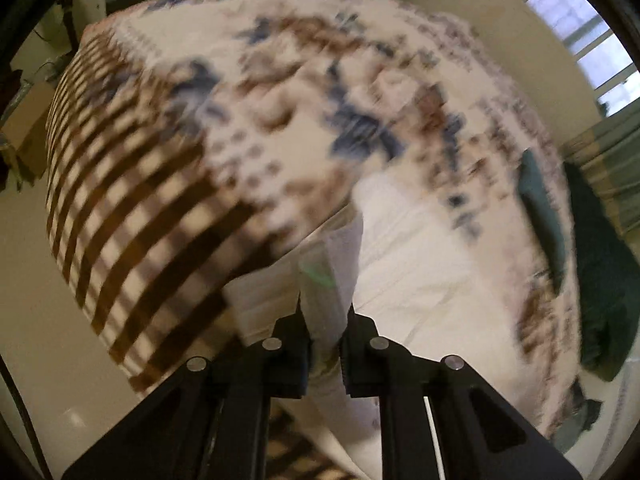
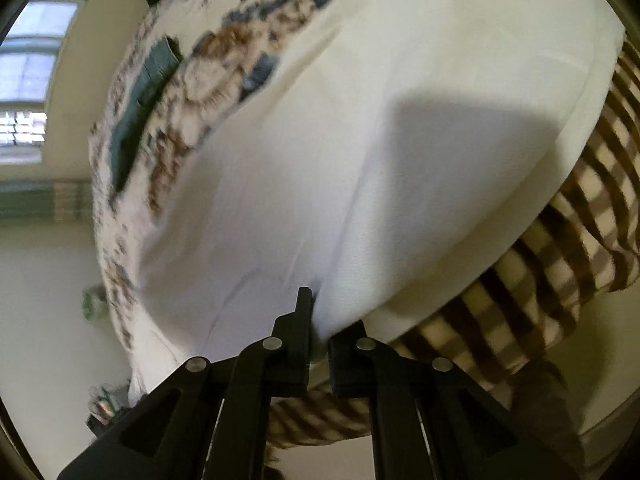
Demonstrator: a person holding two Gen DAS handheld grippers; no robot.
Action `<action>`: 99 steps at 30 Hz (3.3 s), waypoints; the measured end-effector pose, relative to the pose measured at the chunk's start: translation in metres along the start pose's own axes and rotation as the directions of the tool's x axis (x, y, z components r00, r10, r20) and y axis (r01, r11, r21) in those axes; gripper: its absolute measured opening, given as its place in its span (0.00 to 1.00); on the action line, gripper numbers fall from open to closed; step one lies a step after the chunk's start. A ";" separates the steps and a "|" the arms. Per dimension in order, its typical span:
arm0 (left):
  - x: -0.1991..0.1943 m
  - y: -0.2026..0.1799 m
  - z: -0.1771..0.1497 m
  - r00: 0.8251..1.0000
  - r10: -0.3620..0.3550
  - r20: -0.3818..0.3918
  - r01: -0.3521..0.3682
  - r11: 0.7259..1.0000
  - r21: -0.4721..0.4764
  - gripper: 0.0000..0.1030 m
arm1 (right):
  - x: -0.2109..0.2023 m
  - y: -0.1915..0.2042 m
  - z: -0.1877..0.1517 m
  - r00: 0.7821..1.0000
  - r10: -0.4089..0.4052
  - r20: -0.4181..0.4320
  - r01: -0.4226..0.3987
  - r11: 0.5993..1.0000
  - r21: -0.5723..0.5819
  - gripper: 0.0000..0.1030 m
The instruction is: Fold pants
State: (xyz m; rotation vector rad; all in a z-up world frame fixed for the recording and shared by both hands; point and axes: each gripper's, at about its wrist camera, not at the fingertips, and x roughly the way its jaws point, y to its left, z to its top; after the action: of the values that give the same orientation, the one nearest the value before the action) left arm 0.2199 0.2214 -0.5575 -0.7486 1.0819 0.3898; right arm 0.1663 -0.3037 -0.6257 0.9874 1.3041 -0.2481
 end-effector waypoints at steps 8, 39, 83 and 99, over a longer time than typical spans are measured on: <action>-0.011 -0.019 -0.009 0.990 0.132 -0.045 -0.125 0.983 0.136 0.42 | 0.005 -0.018 0.009 0.991 0.052 -0.124 -0.049 0.998 0.029 0.37; 0.030 -0.367 -0.252 0.972 0.210 -0.109 -0.070 0.695 0.716 0.91 | -0.191 -0.247 0.175 0.924 -0.043 0.381 -0.082 0.949 0.306 0.09; 0.075 -0.139 -0.021 0.934 0.311 -0.174 -0.207 0.871 0.445 0.91 | 0.154 0.267 0.137 0.819 -0.268 -0.507 0.067 0.923 -0.378 0.13; 0.052 -0.201 -0.034 0.956 0.238 -0.174 -0.125 0.861 0.494 0.91 | 0.075 0.251 0.175 0.869 -0.368 -0.331 0.114 0.800 -0.589 0.17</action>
State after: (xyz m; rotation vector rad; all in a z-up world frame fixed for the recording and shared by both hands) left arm 0.3457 0.0538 -0.5414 -0.2486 1.4074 0.1807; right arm 0.4753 -0.2552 -0.5854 0.3672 1.7866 0.1697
